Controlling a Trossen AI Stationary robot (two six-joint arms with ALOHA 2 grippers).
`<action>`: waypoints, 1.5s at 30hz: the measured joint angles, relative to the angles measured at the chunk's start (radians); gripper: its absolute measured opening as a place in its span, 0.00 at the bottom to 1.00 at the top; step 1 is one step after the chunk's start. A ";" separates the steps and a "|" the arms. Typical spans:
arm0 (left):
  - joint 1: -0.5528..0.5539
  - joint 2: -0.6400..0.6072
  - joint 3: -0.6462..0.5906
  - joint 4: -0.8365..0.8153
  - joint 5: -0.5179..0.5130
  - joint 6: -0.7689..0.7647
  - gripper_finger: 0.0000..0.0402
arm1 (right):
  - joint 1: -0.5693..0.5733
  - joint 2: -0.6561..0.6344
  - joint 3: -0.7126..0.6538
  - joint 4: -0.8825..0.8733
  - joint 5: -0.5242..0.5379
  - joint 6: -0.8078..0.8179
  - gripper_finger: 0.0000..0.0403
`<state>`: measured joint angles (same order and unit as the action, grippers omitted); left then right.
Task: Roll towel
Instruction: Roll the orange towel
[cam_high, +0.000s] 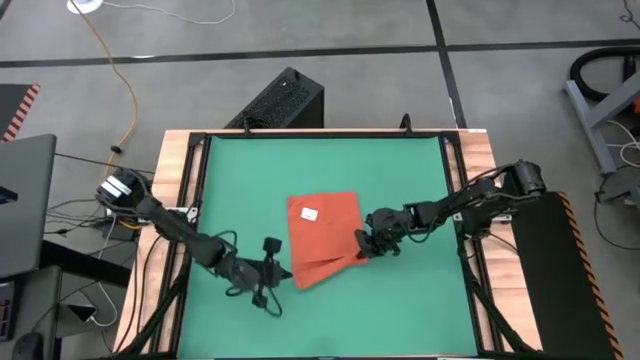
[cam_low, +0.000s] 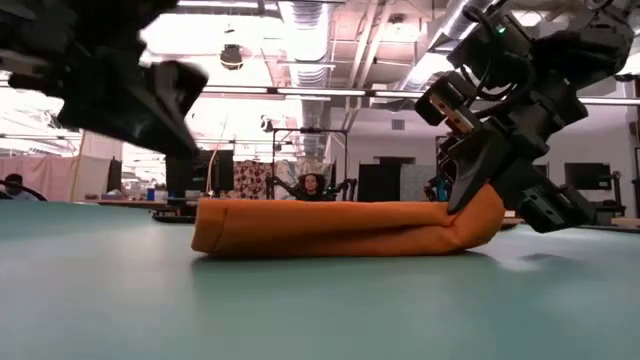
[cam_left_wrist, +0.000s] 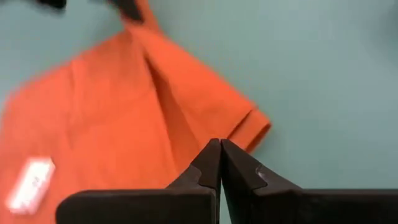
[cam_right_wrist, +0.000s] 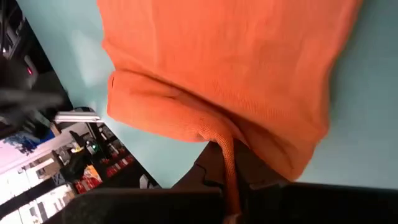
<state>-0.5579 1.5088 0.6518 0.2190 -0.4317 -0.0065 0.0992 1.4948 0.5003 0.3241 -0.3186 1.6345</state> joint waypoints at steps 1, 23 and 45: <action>-0.015 0.021 0.029 -0.016 -0.030 0.034 0.00 | -0.005 0.000 0.000 0.000 -0.006 0.000 0.03; -0.096 0.418 0.455 -0.262 -0.133 0.325 0.00 | -0.072 0.000 0.001 0.005 -0.068 -0.019 0.03; -0.041 0.440 0.456 -0.350 -0.339 0.161 0.00 | -0.058 -0.001 0.001 0.003 -0.040 -0.072 0.03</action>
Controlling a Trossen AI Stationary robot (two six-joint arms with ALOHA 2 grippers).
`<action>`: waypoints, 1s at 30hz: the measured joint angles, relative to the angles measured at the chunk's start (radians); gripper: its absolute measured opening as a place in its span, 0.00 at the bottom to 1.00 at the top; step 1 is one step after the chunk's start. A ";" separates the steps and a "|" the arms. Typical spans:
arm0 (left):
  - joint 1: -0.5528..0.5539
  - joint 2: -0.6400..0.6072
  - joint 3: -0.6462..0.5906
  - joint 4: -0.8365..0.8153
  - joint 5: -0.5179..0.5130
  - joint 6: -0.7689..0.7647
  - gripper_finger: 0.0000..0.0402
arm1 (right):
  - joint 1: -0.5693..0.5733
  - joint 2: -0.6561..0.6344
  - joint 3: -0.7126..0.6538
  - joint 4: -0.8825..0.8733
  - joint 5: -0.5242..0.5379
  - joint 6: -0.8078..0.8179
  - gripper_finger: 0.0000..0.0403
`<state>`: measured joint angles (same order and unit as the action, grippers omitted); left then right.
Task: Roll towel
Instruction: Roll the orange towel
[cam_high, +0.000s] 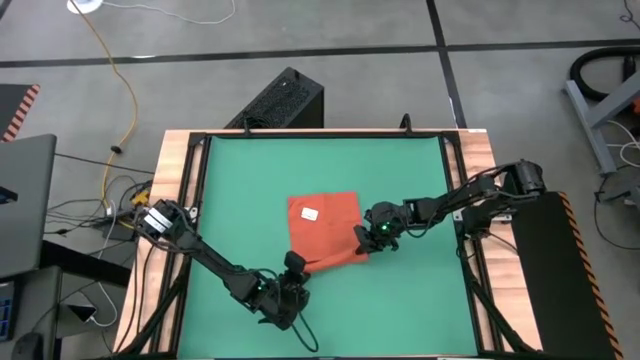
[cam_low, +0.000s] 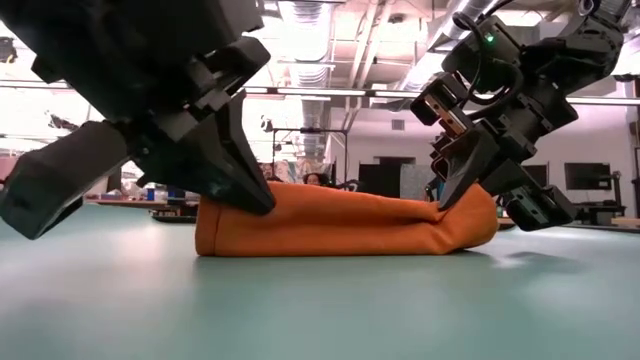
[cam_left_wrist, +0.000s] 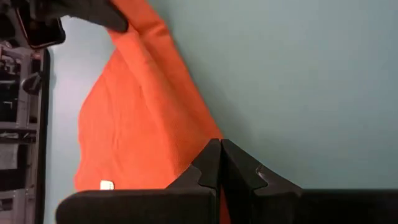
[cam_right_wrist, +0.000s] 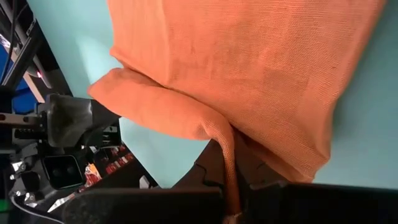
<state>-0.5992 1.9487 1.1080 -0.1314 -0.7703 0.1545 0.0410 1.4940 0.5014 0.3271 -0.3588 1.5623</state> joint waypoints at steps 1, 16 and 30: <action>0.001 0.000 0.000 -0.006 0.002 -0.009 0.00 | 0.002 0.000 0.000 0.000 0.000 0.000 0.03; 0.009 0.000 0.000 -0.121 -0.075 -0.073 0.00 | 0.005 0.000 0.000 -0.005 0.000 -0.001 0.03; 0.068 -0.002 -0.068 -0.028 0.011 -0.076 0.00 | 0.039 0.000 0.000 -0.004 0.060 -0.154 0.07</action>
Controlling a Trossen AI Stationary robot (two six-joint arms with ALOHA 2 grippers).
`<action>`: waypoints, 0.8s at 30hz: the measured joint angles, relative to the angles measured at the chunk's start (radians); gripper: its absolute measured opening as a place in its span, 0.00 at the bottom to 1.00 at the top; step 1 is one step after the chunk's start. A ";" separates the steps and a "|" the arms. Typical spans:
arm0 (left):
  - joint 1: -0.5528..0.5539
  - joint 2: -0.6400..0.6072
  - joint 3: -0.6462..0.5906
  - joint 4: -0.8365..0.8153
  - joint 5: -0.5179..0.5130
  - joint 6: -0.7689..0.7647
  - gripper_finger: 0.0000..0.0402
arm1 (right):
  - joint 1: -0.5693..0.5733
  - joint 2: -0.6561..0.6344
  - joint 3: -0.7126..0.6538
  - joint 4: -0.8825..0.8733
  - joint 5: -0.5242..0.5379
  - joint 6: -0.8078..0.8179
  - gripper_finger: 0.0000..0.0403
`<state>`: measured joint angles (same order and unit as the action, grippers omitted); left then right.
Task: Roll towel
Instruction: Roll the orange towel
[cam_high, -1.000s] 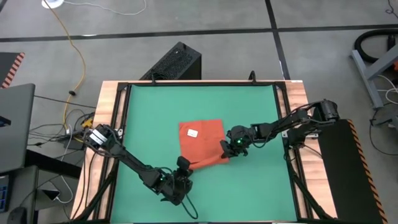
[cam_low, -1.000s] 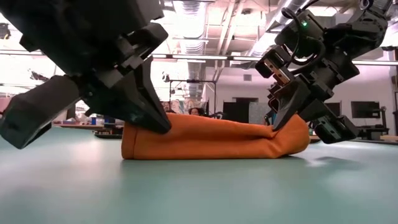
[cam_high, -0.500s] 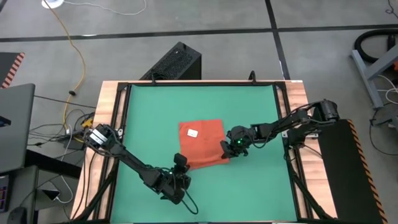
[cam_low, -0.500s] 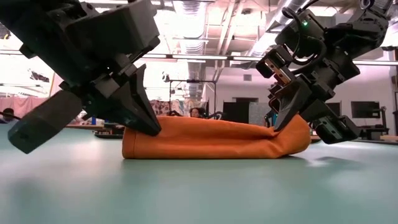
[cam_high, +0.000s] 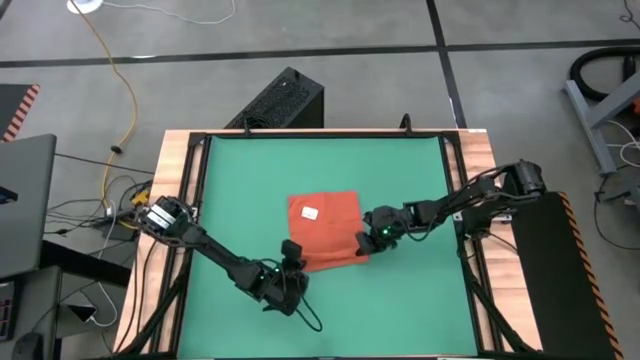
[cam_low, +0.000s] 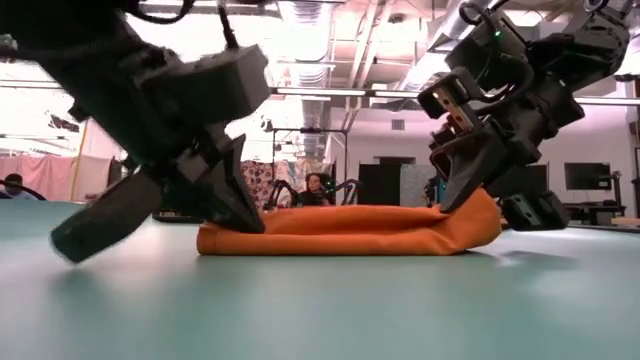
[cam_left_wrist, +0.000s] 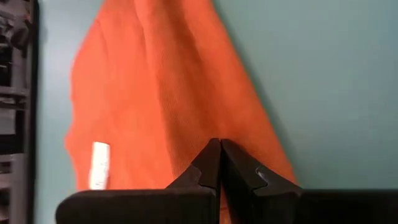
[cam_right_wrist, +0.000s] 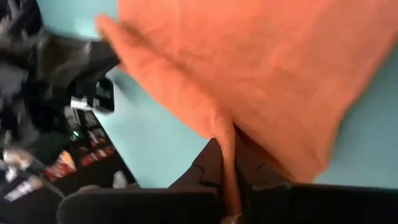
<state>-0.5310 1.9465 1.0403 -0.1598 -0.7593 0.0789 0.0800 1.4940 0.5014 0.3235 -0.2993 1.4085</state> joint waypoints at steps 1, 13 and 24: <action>0.000 -0.001 -0.014 0.019 0.009 -0.008 0.00 | 0.006 0.000 0.000 0.004 0.012 -0.034 0.08; 0.002 -0.008 -0.053 0.073 0.018 -0.022 0.00 | 0.079 -0.002 0.000 -0.003 0.175 -0.191 0.25; 0.010 -0.007 -0.054 0.064 0.045 -0.024 0.00 | 0.158 -0.021 0.000 -0.059 0.381 -0.438 0.28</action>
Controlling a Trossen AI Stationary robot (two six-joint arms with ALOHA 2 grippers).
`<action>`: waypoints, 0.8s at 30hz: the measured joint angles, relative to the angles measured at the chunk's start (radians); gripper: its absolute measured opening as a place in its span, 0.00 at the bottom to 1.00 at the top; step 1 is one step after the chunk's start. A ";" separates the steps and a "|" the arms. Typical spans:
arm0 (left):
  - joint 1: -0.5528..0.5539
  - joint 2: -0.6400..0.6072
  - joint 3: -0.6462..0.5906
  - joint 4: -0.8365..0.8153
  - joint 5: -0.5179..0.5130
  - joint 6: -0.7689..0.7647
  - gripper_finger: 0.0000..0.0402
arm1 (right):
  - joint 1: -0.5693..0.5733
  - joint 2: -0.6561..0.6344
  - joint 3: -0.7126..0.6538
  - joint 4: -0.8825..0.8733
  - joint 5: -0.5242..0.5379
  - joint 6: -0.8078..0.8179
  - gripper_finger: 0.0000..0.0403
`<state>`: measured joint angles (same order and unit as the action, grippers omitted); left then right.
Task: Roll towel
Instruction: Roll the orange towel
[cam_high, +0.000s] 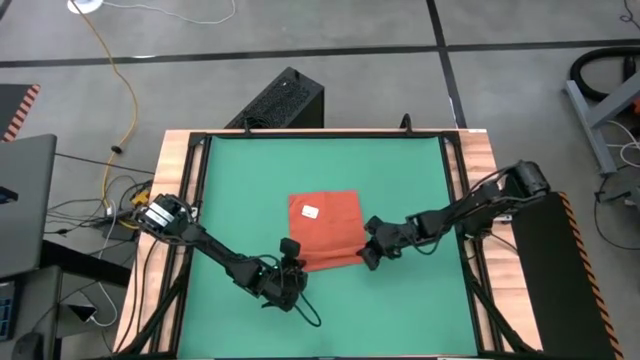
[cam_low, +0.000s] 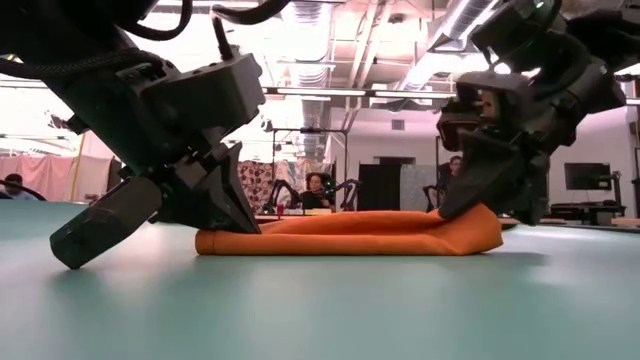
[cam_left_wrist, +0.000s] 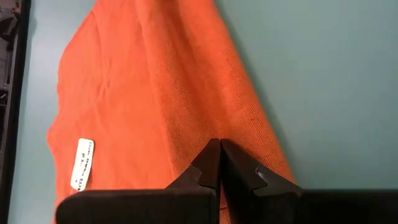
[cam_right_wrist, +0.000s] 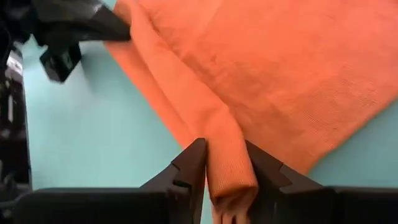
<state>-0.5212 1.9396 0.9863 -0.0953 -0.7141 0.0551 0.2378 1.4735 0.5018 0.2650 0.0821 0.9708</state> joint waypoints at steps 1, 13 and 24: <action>0.002 0.000 0.000 -0.002 0.003 0.000 0.00 | 0.002 -0.010 0.000 -0.020 0.004 -0.011 0.28; 0.030 -0.006 -0.001 -0.005 0.021 0.005 0.00 | 0.234 -0.222 0.001 -0.170 0.515 -0.292 0.27; 0.063 -0.044 -0.005 -0.008 0.023 0.030 0.00 | 0.245 0.055 0.000 0.111 0.583 -0.530 0.23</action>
<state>-0.4585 1.8954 0.9817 -0.1032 -0.6916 0.0853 0.4824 1.5288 0.5014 0.3761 0.6655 0.4404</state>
